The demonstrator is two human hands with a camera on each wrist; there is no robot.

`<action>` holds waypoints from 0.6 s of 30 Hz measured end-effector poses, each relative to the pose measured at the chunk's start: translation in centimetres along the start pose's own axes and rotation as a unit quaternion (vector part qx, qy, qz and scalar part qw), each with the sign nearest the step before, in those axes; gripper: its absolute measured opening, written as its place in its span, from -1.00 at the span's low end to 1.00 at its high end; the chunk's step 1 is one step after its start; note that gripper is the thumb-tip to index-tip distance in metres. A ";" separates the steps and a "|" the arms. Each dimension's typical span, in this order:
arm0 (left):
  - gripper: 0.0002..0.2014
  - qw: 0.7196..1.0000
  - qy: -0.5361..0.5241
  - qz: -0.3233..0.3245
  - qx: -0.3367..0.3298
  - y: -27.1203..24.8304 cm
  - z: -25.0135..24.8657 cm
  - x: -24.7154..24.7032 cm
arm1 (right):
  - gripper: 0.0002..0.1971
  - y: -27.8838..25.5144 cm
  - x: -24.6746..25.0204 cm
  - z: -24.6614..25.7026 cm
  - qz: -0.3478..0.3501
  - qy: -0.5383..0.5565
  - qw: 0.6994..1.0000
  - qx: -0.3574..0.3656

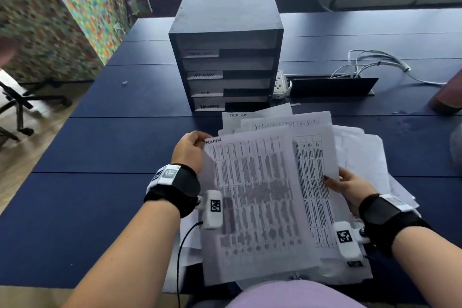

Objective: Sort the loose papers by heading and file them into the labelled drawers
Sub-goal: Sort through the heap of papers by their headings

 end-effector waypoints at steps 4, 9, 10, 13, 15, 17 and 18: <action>-0.71 0.998 -0.056 -0.016 0.000 0.1 -1.6 -2.1 | -0.01 -0.2 -0.3 0.6 -0.004 0.006 1.000 0.014; -0.72 0.999 -0.032 0.024 0.018 -0.3 -1.3 -4.4 | -0.15 -0.2 -0.6 1.3 0.017 0.032 0.999 0.030; -0.66 0.999 -0.017 0.021 0.046 -0.3 -0.5 -4.5 | -0.20 -0.1 -0.7 1.3 0.023 0.044 0.998 0.031; -0.48 0.989 -0.018 0.042 0.143 -1.0 2.1 -4.9 | -0.24 0.1 -0.8 1.1 0.034 0.060 0.997 0.028; -0.41 0.977 -0.053 0.077 0.191 -1.6 3.4 -5.6 | -0.12 0.3 -0.8 1.0 0.029 0.059 0.998 0.024; -0.41 0.969 -0.077 0.100 0.212 -2.0 4.4 -6.5 | -0.05 0.5 -1.0 1.0 0.022 0.037 0.999 0.019; -0.50 0.968 -0.074 0.110 0.211 -2.2 4.5 -6.9 | -0.12 0.5 -1.1 1.1 0.015 0.027 1.000 0.007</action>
Point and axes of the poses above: each hand's wrist, its own y-axis towards the middle knuckle, its own x-axis out of the back of the hand, z = x × y, the point moved 6 cm from there along y, towards the middle knuckle, and after that the axes turned 13 degrees about -y, right-handed, at the moved point
